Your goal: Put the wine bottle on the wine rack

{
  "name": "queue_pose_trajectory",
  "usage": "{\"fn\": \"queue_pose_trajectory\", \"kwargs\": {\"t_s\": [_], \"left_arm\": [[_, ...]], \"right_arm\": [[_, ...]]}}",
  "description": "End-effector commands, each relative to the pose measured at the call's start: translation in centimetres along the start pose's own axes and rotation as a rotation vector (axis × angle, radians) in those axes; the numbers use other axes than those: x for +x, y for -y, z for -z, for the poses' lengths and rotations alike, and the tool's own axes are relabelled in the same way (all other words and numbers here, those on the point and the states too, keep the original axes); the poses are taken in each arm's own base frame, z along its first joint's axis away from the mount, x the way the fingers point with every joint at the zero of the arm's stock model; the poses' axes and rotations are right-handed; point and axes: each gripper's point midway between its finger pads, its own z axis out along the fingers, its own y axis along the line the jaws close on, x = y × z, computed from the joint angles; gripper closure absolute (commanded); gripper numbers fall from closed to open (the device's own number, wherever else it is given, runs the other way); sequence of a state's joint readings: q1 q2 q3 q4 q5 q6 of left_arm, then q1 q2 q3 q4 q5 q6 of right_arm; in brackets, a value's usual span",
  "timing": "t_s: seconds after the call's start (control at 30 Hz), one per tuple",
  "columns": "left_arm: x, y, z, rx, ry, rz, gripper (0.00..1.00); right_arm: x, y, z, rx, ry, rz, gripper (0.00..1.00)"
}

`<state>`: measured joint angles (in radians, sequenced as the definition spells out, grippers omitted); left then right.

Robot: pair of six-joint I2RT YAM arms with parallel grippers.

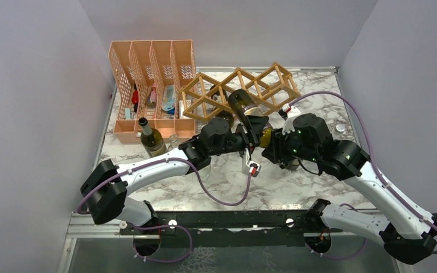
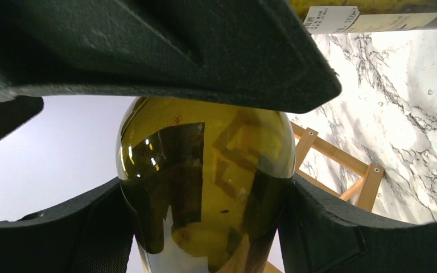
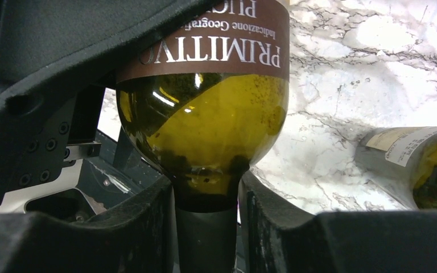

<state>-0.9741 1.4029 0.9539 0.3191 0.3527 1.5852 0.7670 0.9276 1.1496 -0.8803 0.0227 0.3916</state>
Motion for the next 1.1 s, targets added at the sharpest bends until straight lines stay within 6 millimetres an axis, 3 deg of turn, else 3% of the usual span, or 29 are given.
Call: {"fn": "queue_pose_trajectory", "kwargs": {"t_s": [0.0, 0.13, 0.27, 0.4, 0.57, 0.7, 0.87, 1.07], "left_arm": [[-0.8, -6.3, 0.4, -0.161, 0.006, -0.113, 1.0], [-0.7, -6.4, 0.4, -0.165, 0.002, -0.106, 1.0], [-0.7, -6.6, 0.3, -0.169, 0.0, -0.089, 1.0], [-0.6, -6.6, 0.4, -0.172, -0.002, -0.065, 0.99], [-0.3, -6.1, 0.6, -0.165, -0.019, -0.045, 0.49], [-0.1, -5.5, 0.6, -0.157, -0.028, -0.017, 0.24], [0.0, -5.4, 0.6, -0.157, -0.031, 0.024, 0.08], [-0.1, -5.5, 0.9, -0.164, -0.027, 0.053, 0.01]], "right_arm": [[0.5, -0.4, -0.9, -0.019, -0.003, -0.022, 0.61], [1.0, -0.1, -1.3, -0.012, -0.016, -0.029, 0.74], [1.1, 0.3, -1.5, 0.007, -0.013, -0.031, 0.97], [0.7, 0.4, -1.3, 0.019, 0.007, -0.026, 0.99], [-0.8, 0.6, -0.5, 0.032, 0.079, -0.02, 0.99], [-1.7, 0.9, 0.2, 0.05, 0.114, -0.016, 0.99], [-2.3, 1.0, 0.8, 0.061, 0.132, -0.01, 0.99], [-3.1, 1.3, 1.7, 0.074, 0.171, -0.013, 0.99]]}}
